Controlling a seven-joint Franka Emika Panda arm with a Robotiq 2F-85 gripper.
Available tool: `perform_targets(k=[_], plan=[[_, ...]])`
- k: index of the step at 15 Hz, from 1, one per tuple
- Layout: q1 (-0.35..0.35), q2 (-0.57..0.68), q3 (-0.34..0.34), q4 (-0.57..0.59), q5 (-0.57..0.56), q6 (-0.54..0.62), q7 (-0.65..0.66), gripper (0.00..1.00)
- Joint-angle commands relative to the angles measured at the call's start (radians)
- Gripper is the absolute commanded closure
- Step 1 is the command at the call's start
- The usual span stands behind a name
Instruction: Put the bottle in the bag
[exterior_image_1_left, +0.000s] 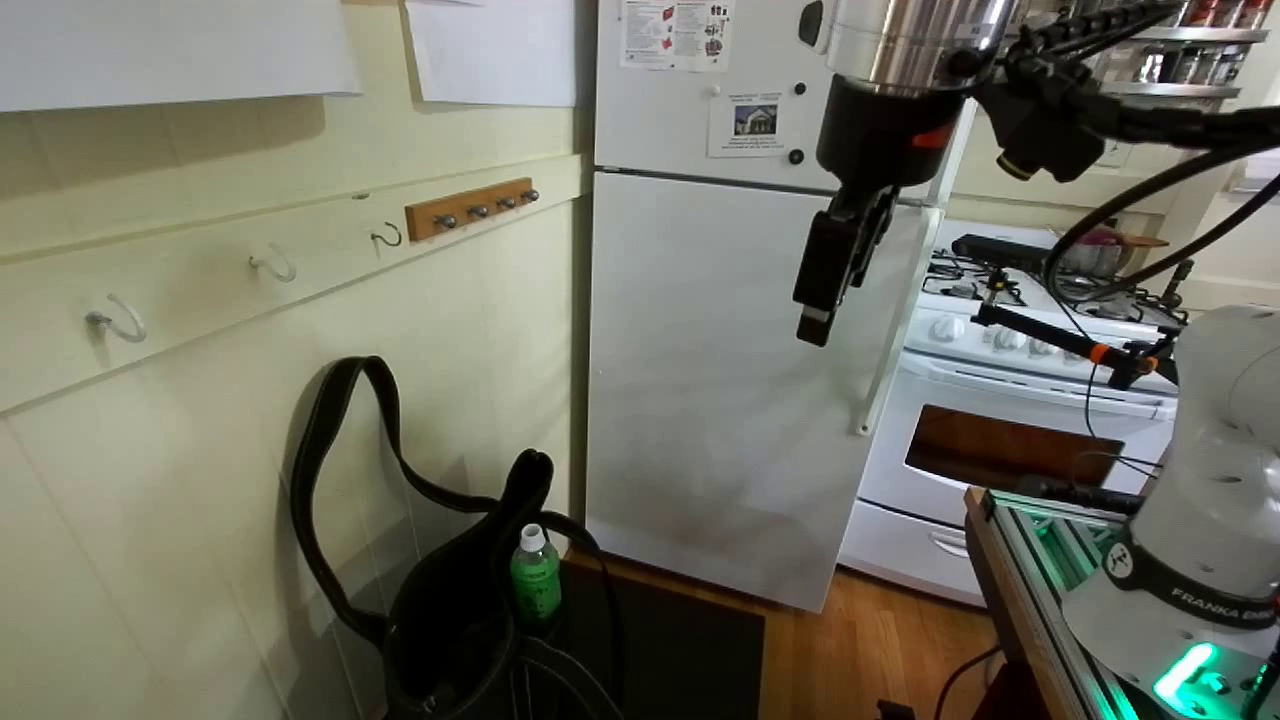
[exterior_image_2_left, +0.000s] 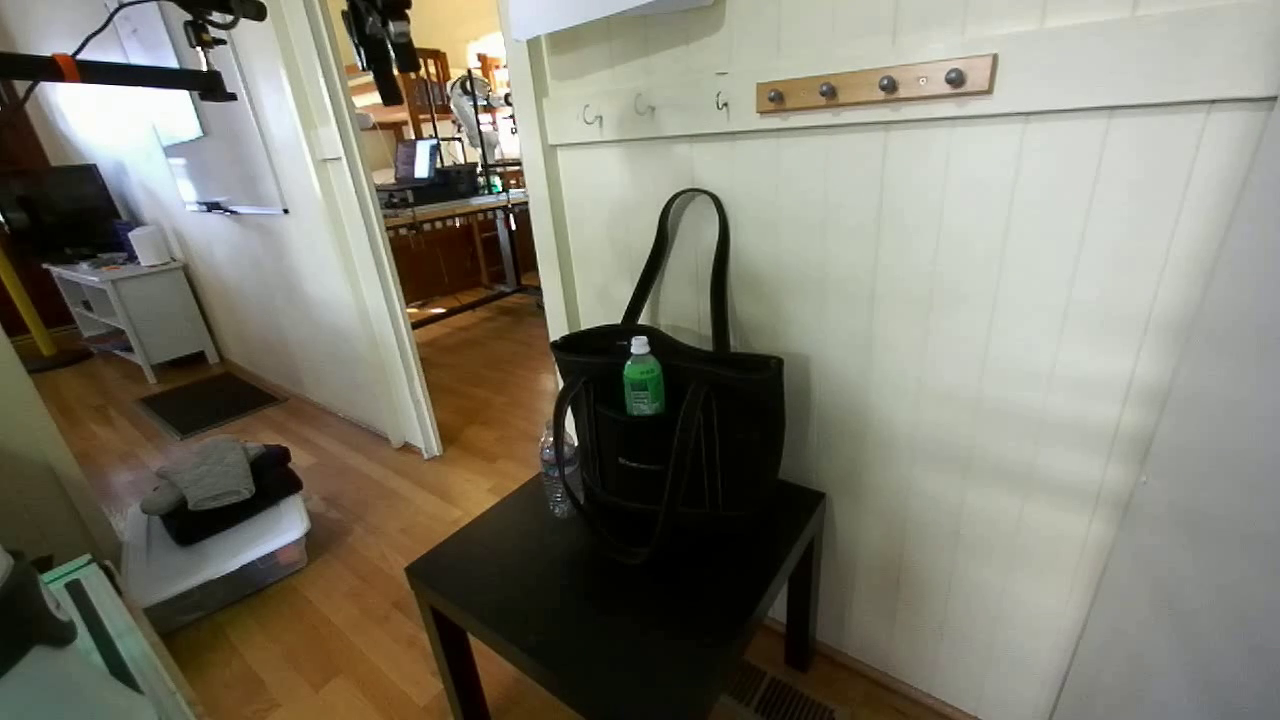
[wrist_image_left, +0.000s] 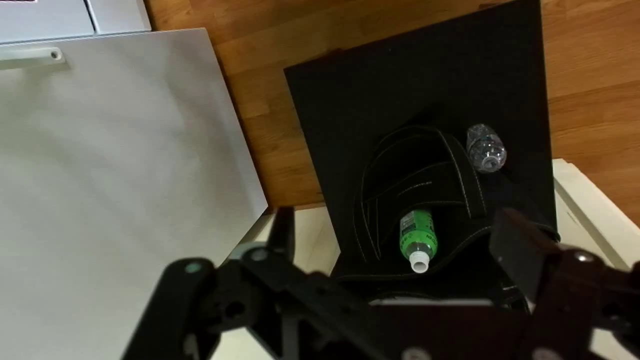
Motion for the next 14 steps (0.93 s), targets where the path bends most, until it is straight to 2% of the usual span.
perform_targets(k=[1, 5, 9, 14], plan=[[0.051, 0.093, -0.039, -0.032, 0.012, 0.017, 0.042, 0.00], [0.086, 0.175, -0.064, -0.089, 0.005, 0.099, 0.101, 0.00], [0.120, 0.287, -0.101, -0.133, 0.060, 0.277, 0.128, 0.00], [0.163, 0.433, -0.137, -0.156, 0.056, 0.542, 0.132, 0.00]])
